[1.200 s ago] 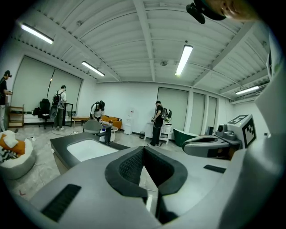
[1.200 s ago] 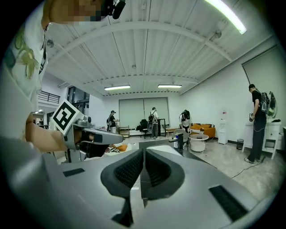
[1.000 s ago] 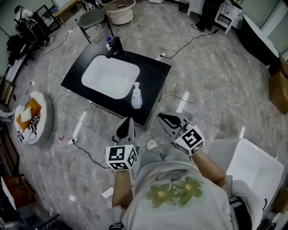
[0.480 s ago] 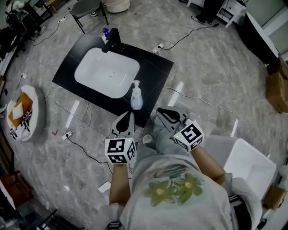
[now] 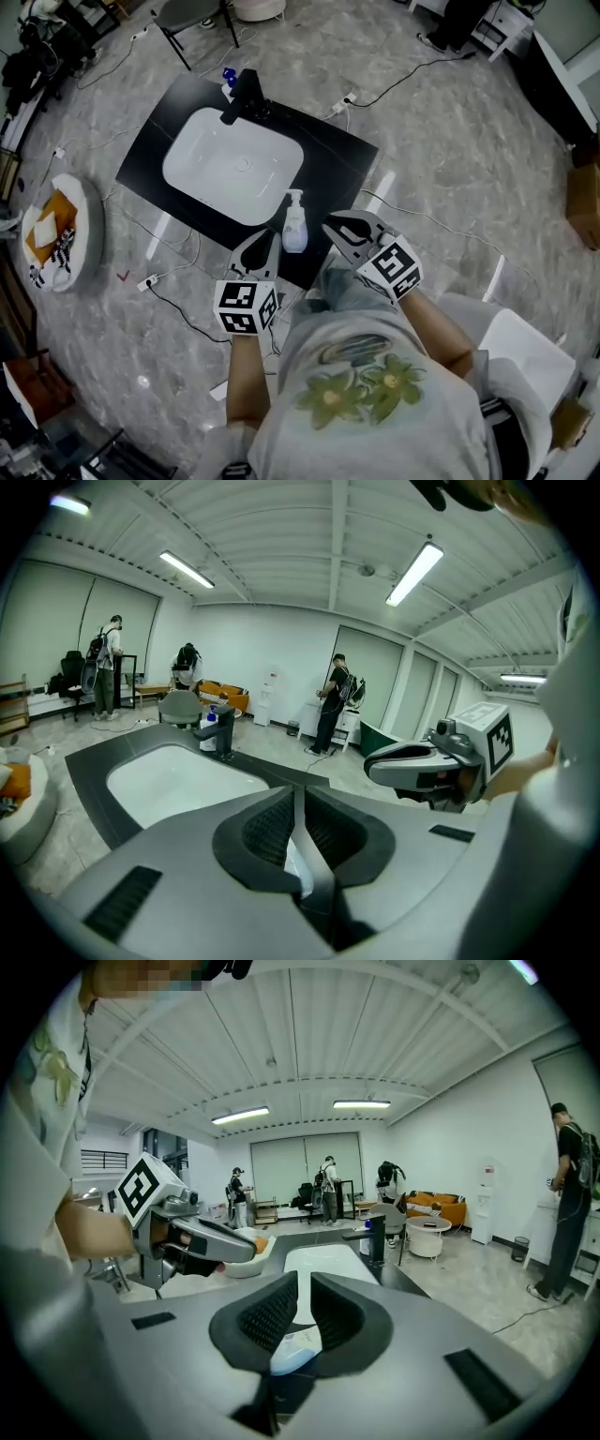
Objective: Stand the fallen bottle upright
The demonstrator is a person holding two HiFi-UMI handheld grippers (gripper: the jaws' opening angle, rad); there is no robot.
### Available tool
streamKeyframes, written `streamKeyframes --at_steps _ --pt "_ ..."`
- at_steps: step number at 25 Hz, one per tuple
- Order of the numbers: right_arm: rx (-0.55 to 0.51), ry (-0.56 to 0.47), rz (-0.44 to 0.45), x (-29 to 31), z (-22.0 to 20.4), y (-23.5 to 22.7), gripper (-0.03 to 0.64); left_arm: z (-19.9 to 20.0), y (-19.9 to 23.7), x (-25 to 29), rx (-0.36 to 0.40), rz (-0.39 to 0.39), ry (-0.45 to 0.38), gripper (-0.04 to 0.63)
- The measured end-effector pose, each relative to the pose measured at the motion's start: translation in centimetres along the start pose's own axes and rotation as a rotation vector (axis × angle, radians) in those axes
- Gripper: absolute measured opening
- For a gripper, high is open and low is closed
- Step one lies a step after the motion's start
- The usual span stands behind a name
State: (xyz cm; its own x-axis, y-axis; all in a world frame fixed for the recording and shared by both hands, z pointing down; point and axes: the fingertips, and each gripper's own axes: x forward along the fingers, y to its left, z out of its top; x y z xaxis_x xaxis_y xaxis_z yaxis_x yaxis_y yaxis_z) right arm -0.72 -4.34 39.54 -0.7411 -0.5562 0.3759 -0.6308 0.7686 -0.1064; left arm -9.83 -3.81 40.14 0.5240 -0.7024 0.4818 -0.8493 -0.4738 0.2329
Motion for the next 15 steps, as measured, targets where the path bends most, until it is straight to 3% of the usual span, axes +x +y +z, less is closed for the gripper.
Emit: streamKeyframes --at_steps 3,8,15 --pt "0.008 0.022 0.024 1.6 0.3 -2.1 0.045 0.4 0.7 2.2 0.001 -0.003 0.035 0.040" --pt "0.010 0.079 0.067 4.6 -0.9 -4.9 0.046 -1.1 1.4 5.6 0.018 -0.026 0.139 0.162" --pt "0.034 0.153 0.135 8.2 -3.1 -7.3 0.072 -3.8 1.4 9.2 -0.015 -0.045 0.244 0.223"
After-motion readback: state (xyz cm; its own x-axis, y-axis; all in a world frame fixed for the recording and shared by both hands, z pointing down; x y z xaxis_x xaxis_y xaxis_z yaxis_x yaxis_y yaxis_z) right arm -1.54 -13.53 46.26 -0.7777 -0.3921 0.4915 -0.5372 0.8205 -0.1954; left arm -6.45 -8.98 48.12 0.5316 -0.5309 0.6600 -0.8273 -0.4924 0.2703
